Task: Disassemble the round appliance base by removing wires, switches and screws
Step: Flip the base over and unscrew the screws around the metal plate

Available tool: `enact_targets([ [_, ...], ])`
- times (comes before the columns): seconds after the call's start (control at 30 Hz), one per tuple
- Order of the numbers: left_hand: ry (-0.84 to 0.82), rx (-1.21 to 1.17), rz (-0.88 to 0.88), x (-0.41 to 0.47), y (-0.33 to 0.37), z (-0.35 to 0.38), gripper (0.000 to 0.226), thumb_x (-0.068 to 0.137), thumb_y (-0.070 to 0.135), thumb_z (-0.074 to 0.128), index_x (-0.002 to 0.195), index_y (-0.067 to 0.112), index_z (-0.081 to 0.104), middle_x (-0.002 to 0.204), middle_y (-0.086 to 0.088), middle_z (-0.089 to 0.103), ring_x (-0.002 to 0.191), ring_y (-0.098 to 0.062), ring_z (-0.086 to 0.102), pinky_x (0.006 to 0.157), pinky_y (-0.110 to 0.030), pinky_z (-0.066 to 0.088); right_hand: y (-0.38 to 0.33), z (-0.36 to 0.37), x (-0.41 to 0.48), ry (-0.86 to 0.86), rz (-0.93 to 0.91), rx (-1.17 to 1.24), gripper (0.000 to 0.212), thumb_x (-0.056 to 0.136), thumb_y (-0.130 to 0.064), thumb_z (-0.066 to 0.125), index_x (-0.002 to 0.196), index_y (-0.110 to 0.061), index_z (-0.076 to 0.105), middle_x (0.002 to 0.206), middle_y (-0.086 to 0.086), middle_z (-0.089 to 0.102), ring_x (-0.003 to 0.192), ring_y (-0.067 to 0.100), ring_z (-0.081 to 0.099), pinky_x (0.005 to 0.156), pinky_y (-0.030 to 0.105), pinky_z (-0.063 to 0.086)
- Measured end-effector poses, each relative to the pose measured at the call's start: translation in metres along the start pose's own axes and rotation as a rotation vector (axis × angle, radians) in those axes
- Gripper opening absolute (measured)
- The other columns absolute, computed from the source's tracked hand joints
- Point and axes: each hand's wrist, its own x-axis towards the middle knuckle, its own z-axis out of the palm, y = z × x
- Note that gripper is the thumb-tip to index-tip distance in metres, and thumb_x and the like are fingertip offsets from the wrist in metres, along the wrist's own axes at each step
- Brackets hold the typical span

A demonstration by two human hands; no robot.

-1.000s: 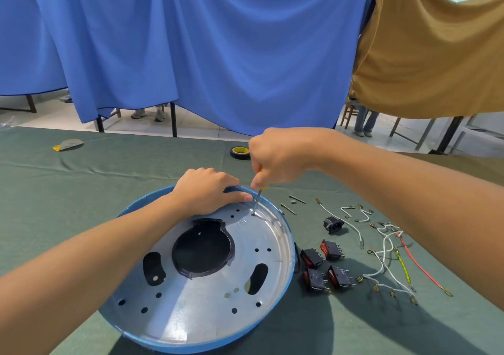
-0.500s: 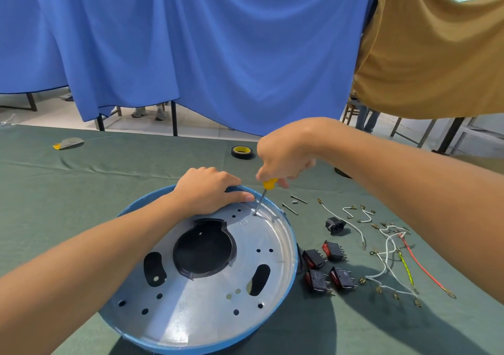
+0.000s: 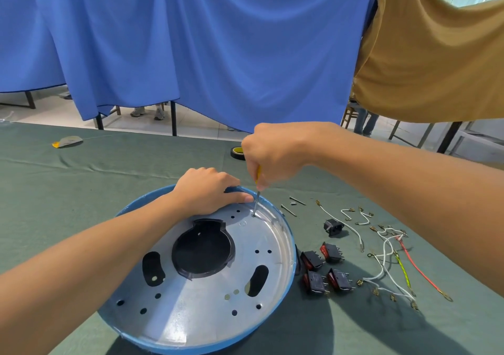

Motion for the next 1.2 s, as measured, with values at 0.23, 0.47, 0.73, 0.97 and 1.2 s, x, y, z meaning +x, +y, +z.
enact_targets([
  [0.23,0.009,0.024,-0.035,0.001,-0.002,0.003,0.079,0.061,0.09,0.008,0.071,0.026,0.053,0.055,0.007,0.048,0.06,-0.019,0.051,0.048,-0.028,0.027,0.004,0.004,0.008,-0.002,0.054,0.143,0.054,0.085,-0.06,0.057,0.063,-0.011,0.06,0.05,-0.005,0.046,0.058,0.017,0.044,0.047,0.026,0.031],
  [0.47,0.004,-0.004,0.003,0.001,-0.002,0.004,0.069,0.069,0.088,0.014,0.061,0.024,0.041,0.056,0.008,0.048,0.053,-0.008,0.044,0.048,-0.027,0.026,0.003,0.002,0.006,-0.087,0.188,0.069,0.031,0.087,-0.025,0.054,0.058,-0.02,0.062,0.053,-0.011,0.053,0.051,0.01,0.043,0.043,0.023,0.028],
  [0.73,0.011,0.01,0.002,0.002,-0.003,0.004,0.078,0.063,0.09,0.005,0.067,0.023,0.046,0.057,0.008,0.049,0.054,-0.008,0.045,0.047,-0.027,0.026,0.011,0.001,0.004,-0.006,0.091,0.204,0.01,0.074,-0.028,0.08,0.079,-0.025,0.071,0.078,-0.008,0.065,0.078,0.013,0.061,0.057,0.025,0.046],
  [0.97,0.019,0.023,0.001,0.001,-0.002,0.004,0.073,0.066,0.088,0.009,0.065,0.024,0.044,0.054,0.008,0.046,0.05,-0.006,0.042,0.046,-0.026,0.024,0.009,0.007,0.005,-0.123,0.232,0.262,0.055,0.092,-0.054,0.047,0.063,-0.013,0.069,0.056,-0.003,0.057,0.05,0.018,0.045,0.049,0.024,0.039],
  [1.2,0.007,0.02,-0.017,0.001,-0.003,0.004,0.075,0.066,0.088,0.01,0.067,0.023,0.048,0.057,0.007,0.05,0.055,-0.009,0.045,0.048,-0.028,0.025,0.001,0.001,0.001,-0.069,0.147,0.098,0.021,0.088,-0.033,0.064,0.077,-0.016,0.07,0.066,-0.004,0.063,0.067,0.016,0.054,0.046,0.024,0.033],
])
